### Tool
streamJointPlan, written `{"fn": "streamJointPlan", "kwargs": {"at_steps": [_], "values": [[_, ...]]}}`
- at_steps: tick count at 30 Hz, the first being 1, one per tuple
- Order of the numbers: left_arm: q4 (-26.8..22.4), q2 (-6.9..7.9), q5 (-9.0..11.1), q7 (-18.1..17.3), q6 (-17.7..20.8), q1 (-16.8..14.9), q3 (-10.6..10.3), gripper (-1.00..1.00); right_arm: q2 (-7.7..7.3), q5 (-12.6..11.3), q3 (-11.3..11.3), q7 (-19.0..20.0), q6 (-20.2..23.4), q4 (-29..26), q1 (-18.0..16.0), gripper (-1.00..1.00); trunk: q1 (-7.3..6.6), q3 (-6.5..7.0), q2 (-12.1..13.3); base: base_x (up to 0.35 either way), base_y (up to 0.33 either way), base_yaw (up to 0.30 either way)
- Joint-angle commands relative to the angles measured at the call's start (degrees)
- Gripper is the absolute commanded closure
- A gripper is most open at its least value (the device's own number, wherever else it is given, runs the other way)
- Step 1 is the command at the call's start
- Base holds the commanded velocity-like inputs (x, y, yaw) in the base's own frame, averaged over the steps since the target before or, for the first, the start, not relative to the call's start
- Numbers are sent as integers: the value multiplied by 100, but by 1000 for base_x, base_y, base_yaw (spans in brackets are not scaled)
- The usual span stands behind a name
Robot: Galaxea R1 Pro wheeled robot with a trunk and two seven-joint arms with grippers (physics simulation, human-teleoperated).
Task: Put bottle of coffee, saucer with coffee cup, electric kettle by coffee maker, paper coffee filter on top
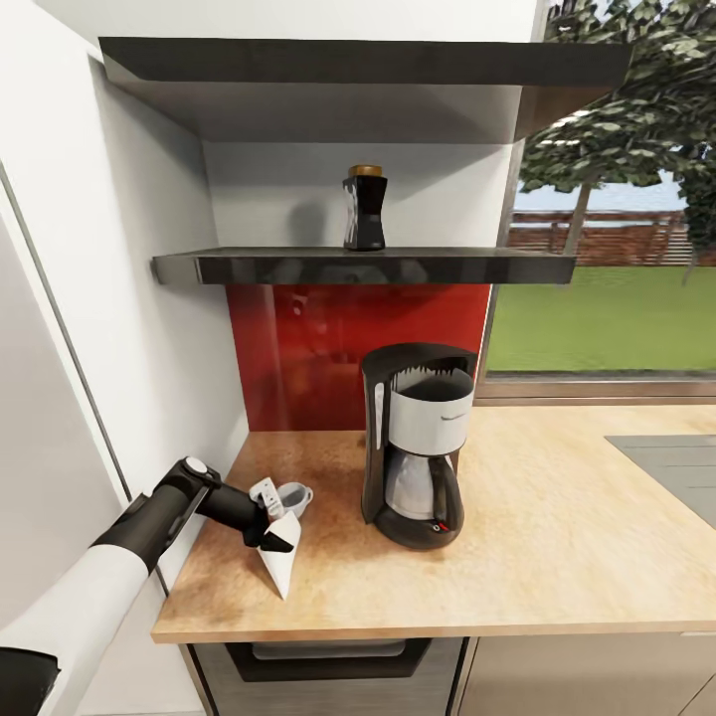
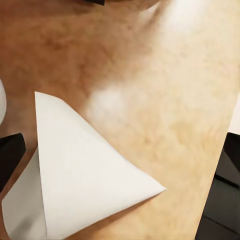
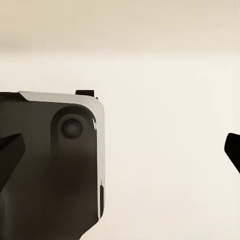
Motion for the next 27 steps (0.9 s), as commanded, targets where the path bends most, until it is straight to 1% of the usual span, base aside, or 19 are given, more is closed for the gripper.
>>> {"fn": "streamJointPlan", "kwargs": {"at_steps": [1, 9, 16, 27], "values": [[-7, 4, -10, -20, 60, -1, -11, -100, 0, 5, 3, -14, -18, 5, -2, -100, 2, -3, -4, 0, 0, 0], [-7, 15, -14, -21, 58, 33, -6, -100, 0, 5, 3, -14, -18, 5, -2, -100, 2, -3, -4, 2, 3, 0], [-7, 17, -20, -17, 53, 37, -12, -100, 0, 5, 3, -14, -18, 5, -2, -100, 2, -3, -4, 44, 70, 0], [-7, 0, -11, -20, 52, 37, -15, -100, 0, 5, 3, -14, -18, 5, -2, -100, 2, -3, -4, 3, 5, 0]]}}
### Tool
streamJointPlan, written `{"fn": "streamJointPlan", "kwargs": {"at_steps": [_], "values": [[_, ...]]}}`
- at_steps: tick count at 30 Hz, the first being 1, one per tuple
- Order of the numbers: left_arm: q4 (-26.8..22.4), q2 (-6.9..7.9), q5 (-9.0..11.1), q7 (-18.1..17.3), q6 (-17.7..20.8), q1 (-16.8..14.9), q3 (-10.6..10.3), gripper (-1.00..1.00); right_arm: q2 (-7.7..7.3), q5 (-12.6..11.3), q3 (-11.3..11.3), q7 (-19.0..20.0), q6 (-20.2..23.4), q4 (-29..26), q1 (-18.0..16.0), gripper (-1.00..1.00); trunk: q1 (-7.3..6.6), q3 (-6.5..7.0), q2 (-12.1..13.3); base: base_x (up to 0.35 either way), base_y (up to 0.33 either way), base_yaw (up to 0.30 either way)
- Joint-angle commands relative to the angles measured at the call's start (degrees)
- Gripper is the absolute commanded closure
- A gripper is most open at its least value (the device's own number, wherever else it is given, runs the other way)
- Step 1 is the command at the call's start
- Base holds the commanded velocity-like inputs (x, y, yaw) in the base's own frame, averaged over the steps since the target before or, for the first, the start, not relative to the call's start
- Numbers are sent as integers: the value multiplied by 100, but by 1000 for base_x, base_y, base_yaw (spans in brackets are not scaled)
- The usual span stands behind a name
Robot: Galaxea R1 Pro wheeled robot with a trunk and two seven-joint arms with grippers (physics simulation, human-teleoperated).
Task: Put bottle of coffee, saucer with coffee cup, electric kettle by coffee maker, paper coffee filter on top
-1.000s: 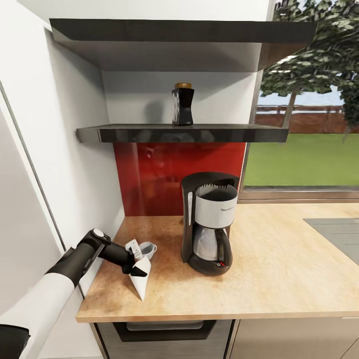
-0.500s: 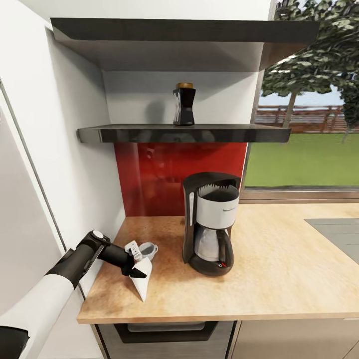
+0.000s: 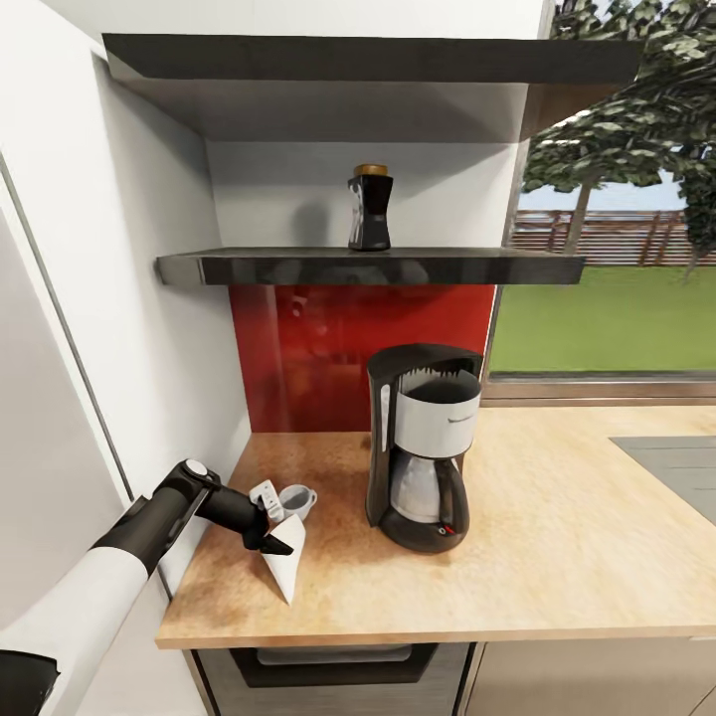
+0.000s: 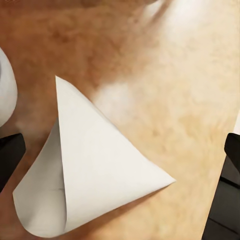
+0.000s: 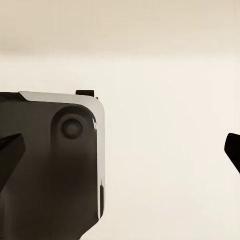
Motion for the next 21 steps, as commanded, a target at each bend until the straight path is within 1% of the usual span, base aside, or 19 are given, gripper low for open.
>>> {"fn": "streamJointPlan", "kwargs": {"at_steps": [1, 21], "values": [[-7, 3, -10, -20, 60, -1, -12, -100, 0, 5, 3, -14, -18, 5, -2, -100, 2, -3, -4, 0, 0, 0], [-7, -8, -8, -21, 60, -1, -12, -100, 0, 5, 3, -14, -18, 5, -2, -100, 2, -3, -4, 20, 0, 0]]}}
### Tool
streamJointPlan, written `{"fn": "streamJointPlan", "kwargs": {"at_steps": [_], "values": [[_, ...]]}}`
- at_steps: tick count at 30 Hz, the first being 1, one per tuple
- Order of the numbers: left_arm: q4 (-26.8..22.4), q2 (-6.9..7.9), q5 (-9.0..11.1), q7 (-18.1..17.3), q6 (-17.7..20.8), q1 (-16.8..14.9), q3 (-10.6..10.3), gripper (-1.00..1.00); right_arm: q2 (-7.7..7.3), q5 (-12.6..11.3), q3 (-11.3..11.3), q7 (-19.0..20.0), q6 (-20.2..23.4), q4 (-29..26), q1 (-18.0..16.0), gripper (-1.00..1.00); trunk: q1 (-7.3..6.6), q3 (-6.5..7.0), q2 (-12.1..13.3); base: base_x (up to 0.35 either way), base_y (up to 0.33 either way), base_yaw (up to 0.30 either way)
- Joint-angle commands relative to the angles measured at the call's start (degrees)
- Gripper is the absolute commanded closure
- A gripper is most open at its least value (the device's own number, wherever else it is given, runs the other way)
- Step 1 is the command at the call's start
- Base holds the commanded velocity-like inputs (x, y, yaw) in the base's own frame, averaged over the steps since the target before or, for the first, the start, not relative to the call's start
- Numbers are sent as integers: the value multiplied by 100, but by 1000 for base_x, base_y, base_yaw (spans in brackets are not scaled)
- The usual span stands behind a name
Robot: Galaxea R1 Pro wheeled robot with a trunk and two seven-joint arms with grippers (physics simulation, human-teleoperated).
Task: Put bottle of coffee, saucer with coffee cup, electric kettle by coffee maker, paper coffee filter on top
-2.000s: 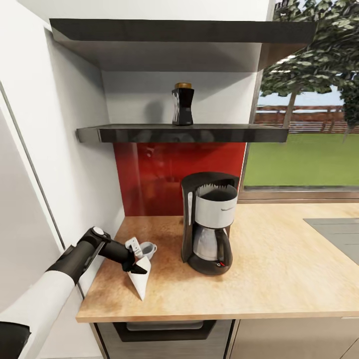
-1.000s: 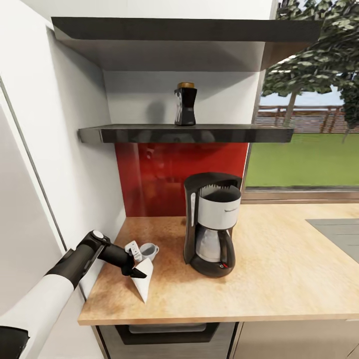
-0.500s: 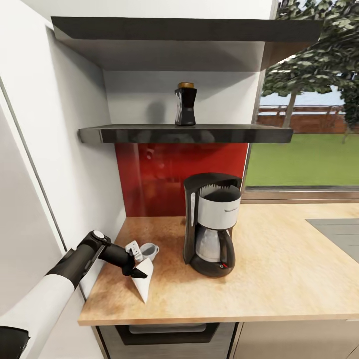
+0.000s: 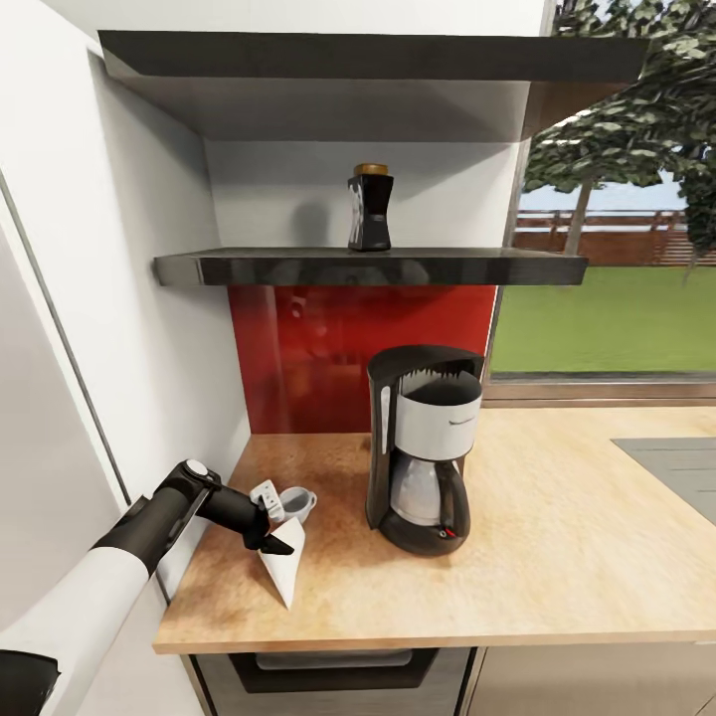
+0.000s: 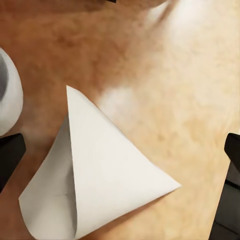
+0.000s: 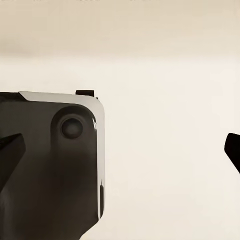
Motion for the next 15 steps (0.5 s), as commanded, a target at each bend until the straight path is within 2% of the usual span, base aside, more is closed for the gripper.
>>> {"fn": "streamJointPlan", "kwargs": {"at_steps": [1, 15], "values": [[-8, 1, -10, -20, 60, -1, -12, -100, 0, 5, 3, -14, -18, 5, -2, -100, 2, -3, -4, 17, 0, 0], [-8, -9, -5, -20, 66, 2, -12, -100, 0, 5, 3, -14, -18, 6, -2, -100, 2, -3, -4, 45, 22, 0]]}}
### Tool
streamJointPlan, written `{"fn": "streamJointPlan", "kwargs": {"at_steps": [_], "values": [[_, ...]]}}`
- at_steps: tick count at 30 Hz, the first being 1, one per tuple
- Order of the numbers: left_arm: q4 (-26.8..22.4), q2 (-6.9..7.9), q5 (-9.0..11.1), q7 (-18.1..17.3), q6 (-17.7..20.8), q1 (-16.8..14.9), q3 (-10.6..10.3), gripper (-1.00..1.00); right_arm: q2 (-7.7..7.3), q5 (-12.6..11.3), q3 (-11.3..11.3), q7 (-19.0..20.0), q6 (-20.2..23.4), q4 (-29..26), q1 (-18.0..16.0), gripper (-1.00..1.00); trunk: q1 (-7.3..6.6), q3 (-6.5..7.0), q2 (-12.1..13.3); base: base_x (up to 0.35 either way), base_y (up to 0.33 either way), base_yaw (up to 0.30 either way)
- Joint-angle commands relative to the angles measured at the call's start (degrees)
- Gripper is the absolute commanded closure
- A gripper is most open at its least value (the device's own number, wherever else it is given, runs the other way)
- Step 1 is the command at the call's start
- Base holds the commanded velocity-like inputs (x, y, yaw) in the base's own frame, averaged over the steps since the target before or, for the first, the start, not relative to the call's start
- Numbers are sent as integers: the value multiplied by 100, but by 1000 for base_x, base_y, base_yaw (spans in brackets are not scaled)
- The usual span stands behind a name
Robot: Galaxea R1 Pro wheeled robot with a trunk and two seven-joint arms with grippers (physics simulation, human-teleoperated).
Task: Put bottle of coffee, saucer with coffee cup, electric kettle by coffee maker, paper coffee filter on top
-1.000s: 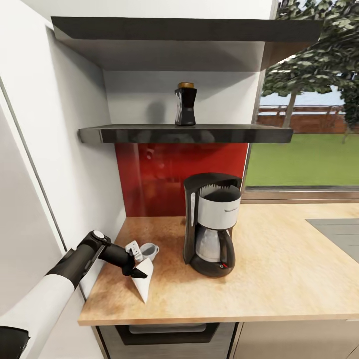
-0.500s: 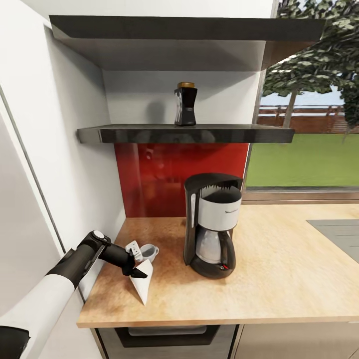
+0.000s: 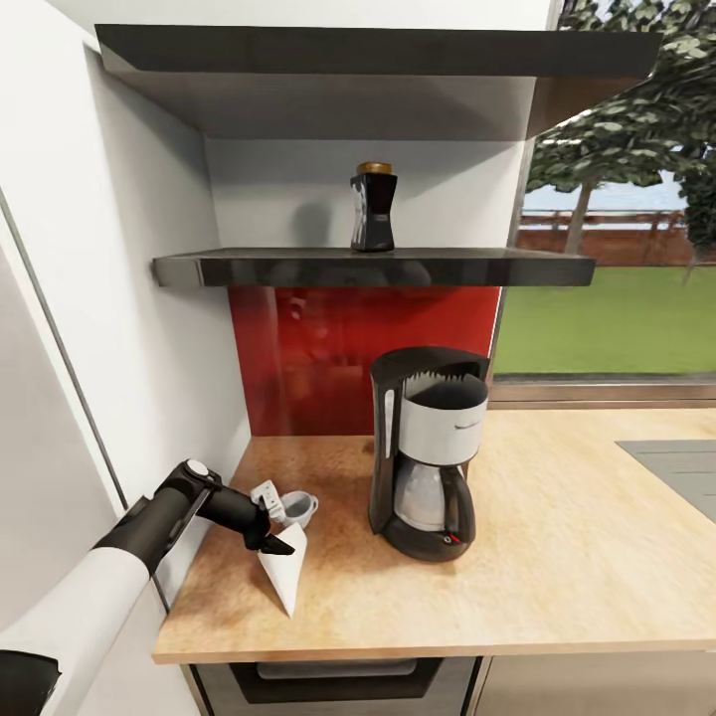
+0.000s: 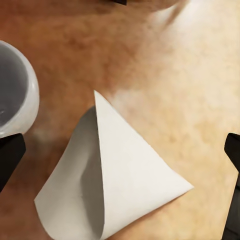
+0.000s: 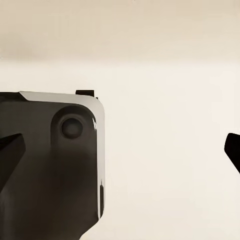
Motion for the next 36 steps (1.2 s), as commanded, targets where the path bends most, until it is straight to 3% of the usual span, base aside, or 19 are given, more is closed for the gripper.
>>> {"fn": "streamJointPlan", "kwargs": {"at_steps": [1, 10, 36], "values": [[-8, 1, -9, -21, 60, 3, -12, -100, 0, 5, 3, -14, -18, 5, -2, -100, 2, -3, -4, 4, 2, 0], [-8, -213, -32, -21, 54, 148, -12, -100, -3, 5, 0, -17, -18, 12, -2, -100, 2, -3, -4, 0, 0, 0], [-8, -229, -38, -27, 54, 314, -12, -100, -9, 10, -1, -14, -18, 13, -2, -100, 2, -3, -4, 0, 0, 0]]}}
